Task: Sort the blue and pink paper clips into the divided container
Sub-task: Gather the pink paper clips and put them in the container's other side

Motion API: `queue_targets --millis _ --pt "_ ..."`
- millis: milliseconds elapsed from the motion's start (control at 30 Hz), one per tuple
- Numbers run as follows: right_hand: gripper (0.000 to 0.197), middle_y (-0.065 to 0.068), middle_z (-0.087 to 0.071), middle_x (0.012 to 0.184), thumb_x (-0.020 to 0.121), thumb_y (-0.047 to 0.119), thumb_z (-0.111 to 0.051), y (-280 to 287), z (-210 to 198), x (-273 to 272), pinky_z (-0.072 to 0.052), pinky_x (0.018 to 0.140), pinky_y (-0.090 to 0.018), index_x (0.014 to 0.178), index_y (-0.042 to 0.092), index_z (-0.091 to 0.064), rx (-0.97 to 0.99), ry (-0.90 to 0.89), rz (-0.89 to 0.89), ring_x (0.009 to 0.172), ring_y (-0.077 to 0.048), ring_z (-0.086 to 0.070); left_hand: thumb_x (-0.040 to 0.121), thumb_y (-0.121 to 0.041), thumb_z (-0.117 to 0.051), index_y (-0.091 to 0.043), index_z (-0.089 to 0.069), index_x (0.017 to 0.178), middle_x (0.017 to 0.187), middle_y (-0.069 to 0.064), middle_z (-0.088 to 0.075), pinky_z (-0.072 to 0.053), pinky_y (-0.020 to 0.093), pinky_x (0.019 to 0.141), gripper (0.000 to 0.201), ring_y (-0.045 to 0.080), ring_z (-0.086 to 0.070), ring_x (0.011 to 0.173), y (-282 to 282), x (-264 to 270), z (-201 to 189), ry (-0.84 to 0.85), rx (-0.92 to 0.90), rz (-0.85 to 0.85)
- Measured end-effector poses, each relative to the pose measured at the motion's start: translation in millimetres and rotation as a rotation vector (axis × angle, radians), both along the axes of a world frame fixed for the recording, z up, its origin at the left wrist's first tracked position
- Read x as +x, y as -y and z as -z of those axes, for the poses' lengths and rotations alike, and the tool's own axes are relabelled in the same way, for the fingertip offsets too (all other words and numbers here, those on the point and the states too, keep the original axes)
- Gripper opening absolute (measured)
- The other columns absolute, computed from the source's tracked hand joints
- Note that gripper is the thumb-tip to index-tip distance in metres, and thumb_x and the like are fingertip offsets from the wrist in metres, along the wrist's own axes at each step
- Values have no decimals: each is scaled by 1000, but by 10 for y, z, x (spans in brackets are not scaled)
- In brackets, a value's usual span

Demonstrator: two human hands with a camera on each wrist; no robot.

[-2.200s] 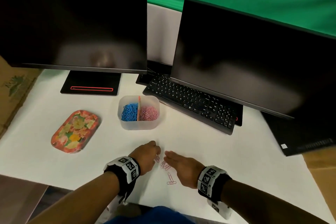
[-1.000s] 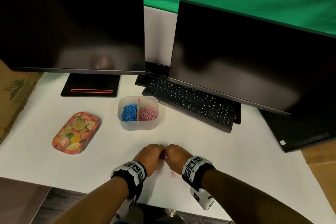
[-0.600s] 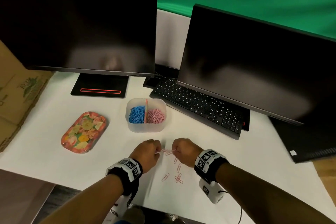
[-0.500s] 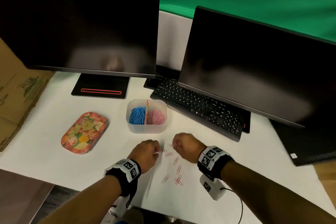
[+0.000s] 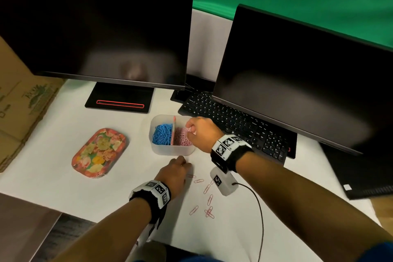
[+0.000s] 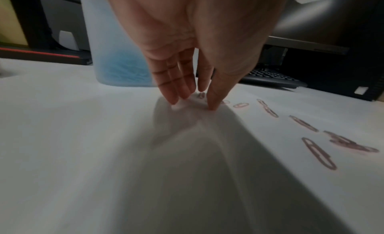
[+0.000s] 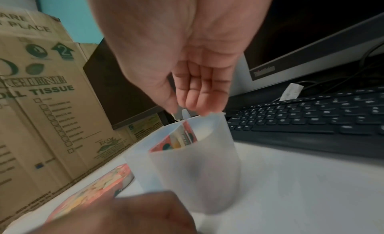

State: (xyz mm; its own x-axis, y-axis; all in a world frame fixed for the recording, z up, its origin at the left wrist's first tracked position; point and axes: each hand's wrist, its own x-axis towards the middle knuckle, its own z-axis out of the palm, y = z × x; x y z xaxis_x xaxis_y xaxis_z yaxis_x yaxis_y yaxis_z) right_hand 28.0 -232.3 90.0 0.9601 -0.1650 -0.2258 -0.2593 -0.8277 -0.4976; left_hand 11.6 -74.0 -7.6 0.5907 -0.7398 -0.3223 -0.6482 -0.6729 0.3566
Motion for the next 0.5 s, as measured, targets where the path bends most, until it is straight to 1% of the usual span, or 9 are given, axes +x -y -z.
queue_targets --millis 100,167,200,267,333,367,433,467,500 --pt "28 -2 -63 113 91 16 -47 187 161 -421 -52 87 -35 112 20 -64 -84 65 -13 96 -22 -63 88 -14 -52 -17 -51 121 128 4 -42 -51 41 89 33 26 -49 115 60 3 42 16 -19 7" --pt "39 -2 -59 125 91 11 -43 290 367 -761 -49 95 -34 125 20 -59 -165 -41 -43 108 -23 -60 87 -12 -54 -18 -53 122 126 4 -44 -51 40 91 36 26 -51 114 98 0 78 2 -40 4" --pt "45 -1 -53 135 91 9 -41 318 476 -934 -45 102 -34 134 20 -51 -177 -122 -63 119 -22 -55 87 -11 -54 -18 -53 124 126 3 -45 -50 38 92 38 25 -50 115 129 -12 97 -3 -43 21" --pt "56 -2 -34 153 92 6 -38 301 671 -1227 -29 115 -31 147 18 -34 -152 -215 -126 139 -20 -34 89 -11 -52 -19 -54 125 125 2 -47 -48 36 91 37 23 -49 116 188 -50 105 -6 -41 63" --pt "58 -3 -17 159 95 5 -36 226 764 -1437 -16 119 -28 151 14 -24 -146 -225 -198 147 -19 -17 90 -12 -50 -19 -58 120 120 3 -49 -47 35 89 32 23 -50 113 242 -103 103 -12 -45 100" --pt "57 -3 -14 160 96 5 -37 185 827 -1523 -14 119 -27 151 12 -23 -146 -209 -222 147 -19 -14 90 -12 -49 -19 -60 116 117 3 -50 -47 35 87 29 23 -51 111 255 -129 104 -15 -50 117" --pt "57 -8 -20 158 94 1 -43 93 906 -1657 -18 119 -32 148 7 -28 -124 -178 -273 146 -24 -19 91 -14 -48 -18 -64 109 112 3 -54 -47 35 85 25 24 -54 106 245 -158 110 -11 -60 143" --pt "57 -12 -29 155 90 -1 -48 60 982 -1729 -26 117 -40 145 4 -35 -114 -161 -309 143 -29 -28 92 -15 -47 -18 -65 108 111 3 -56 -47 34 84 24 23 -55 104 233 -170 115 -12 -57 155" --pt "56 -15 -39 148 85 -3 -55 46 1045 -1789 -38 110 -46 140 2 -43 -108 -138 -330 137 -32 -38 93 -16 -47 -18 -65 107 111 3 -57 -47 33 84 23 23 -56 102 216 -169 114 -20 -48 162"
